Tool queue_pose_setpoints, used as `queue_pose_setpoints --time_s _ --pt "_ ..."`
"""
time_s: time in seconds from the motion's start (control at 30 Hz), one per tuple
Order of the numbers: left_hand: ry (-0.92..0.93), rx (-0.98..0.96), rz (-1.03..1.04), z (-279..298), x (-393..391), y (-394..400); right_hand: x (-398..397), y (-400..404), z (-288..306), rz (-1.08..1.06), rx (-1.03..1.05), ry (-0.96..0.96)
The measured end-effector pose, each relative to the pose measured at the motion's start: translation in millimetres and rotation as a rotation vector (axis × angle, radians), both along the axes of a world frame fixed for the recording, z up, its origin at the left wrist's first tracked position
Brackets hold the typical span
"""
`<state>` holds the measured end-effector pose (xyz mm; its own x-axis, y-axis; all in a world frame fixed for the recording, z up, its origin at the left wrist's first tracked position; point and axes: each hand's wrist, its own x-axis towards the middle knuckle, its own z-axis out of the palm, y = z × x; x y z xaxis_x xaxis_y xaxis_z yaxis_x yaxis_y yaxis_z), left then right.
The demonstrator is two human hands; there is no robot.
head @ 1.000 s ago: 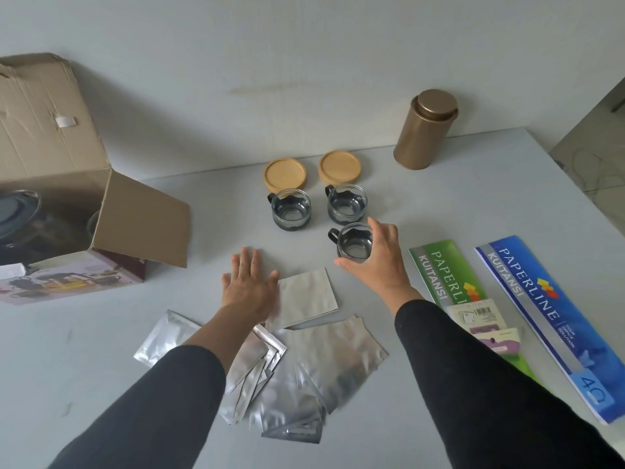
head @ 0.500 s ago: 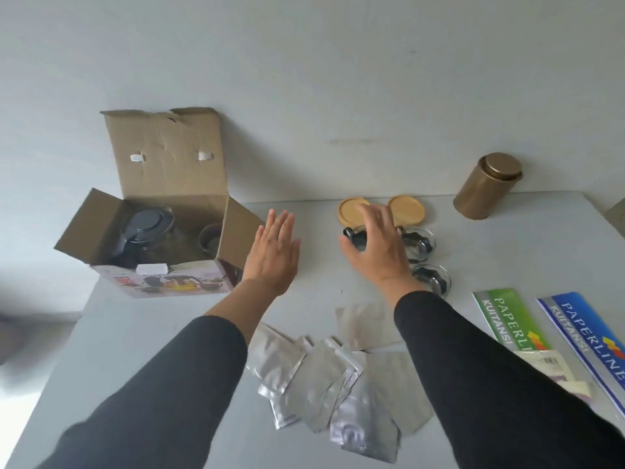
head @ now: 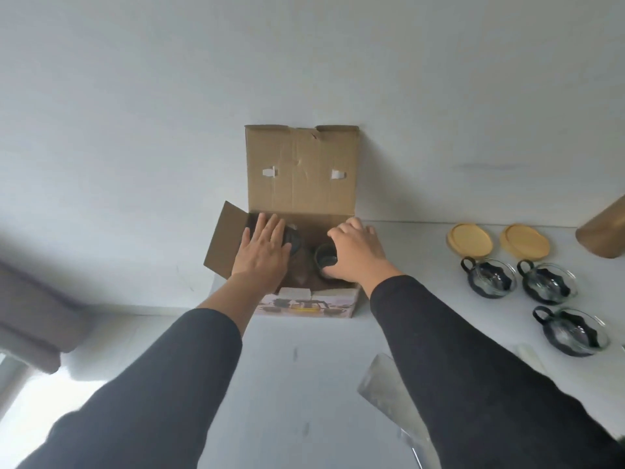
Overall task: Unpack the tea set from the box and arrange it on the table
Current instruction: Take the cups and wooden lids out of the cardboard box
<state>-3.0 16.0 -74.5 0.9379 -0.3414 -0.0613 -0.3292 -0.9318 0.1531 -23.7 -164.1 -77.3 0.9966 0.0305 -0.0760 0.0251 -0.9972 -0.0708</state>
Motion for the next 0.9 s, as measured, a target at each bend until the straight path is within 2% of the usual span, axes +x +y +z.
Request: queue_pose_setpoints --time_s 0.2,0.43,0.53,0.63,0.9 --pt "0.013 -0.021 0.003 -15.2 2.7 5.7 10.2 28.1 -1.0 -0.102 -0.302 0.183" --pt "0.022 -0.027 -0.009 -18.6 3.1 9.1 22.5 43.7 -2.5 -0.172 -0.416 0.245" --pt "0.018 -0.028 -0.013 -18.4 3.2 10.8 22.2 45.7 -4.6 -0.155 -0.418 0.193" --pt "0.023 -0.025 -0.016 -18.3 4.5 11.2 20.6 40.6 -4.3 -0.163 -0.285 0.115" --pt "0.022 -0.019 0.044 -12.1 2.8 8.5 -1.3 18.0 28.9 -0.191 0.439 -0.283"
